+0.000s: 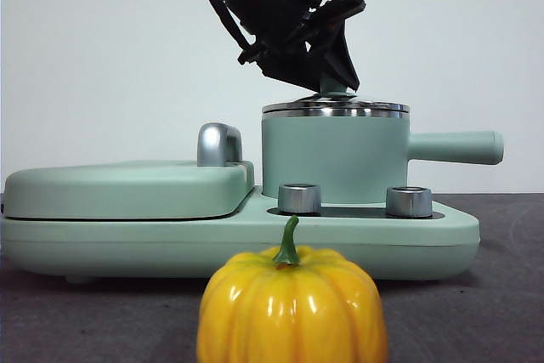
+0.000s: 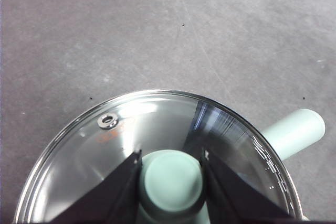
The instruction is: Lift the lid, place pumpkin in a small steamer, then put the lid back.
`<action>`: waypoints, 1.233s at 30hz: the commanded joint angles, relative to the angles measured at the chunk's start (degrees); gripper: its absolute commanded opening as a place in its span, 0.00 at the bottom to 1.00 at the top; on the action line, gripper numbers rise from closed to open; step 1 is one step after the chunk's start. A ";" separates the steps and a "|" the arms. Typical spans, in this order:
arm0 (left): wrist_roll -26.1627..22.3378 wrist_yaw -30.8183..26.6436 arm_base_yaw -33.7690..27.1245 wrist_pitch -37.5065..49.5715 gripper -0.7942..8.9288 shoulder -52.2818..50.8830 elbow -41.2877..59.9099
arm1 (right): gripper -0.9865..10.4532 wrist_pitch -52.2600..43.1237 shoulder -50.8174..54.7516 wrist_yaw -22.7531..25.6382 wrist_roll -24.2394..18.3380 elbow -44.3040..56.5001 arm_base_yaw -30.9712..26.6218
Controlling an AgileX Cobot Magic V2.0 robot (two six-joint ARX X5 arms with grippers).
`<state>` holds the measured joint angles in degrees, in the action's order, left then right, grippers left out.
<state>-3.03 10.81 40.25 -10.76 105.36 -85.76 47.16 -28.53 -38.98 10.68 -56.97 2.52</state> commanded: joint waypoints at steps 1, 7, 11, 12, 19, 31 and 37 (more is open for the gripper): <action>-0.94 0.52 0.52 0.52 0.14 1.51 -1.84 | 0.49 -0.35 -0.20 -0.04 -0.55 -0.94 0.02; -0.96 0.52 0.52 -0.22 0.14 1.14 -3.67 | 0.49 -0.33 -0.20 -0.04 -0.46 -0.94 0.02; -0.98 0.52 0.52 -0.98 0.14 0.09 -5.49 | 0.49 0.22 -0.24 0.02 -0.46 -0.94 0.02; -0.96 0.52 0.52 -1.46 0.14 -0.13 -6.08 | 0.49 0.57 -0.37 0.11 -0.48 -0.94 0.02; -1.07 0.52 0.04 -7.80 0.14 -3.04 -10.03 | 0.49 3.85 -4.44 -0.33 -0.46 -1.79 1.29; -2.45 0.52 -5.95 -15.39 0.14 -11.02 -10.29 | 0.49 5.99 -19.17 8.81 4.28 -3.96 20.61; -3.04 0.55 -10.23 -18.47 0.14 -13.88 -10.29 | 0.49 4.68 -28.46 23.23 8.04 -3.96 36.72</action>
<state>-5.19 11.03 29.95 -30.85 92.25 -93.76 52.42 -55.55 -17.54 16.75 -59.92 36.82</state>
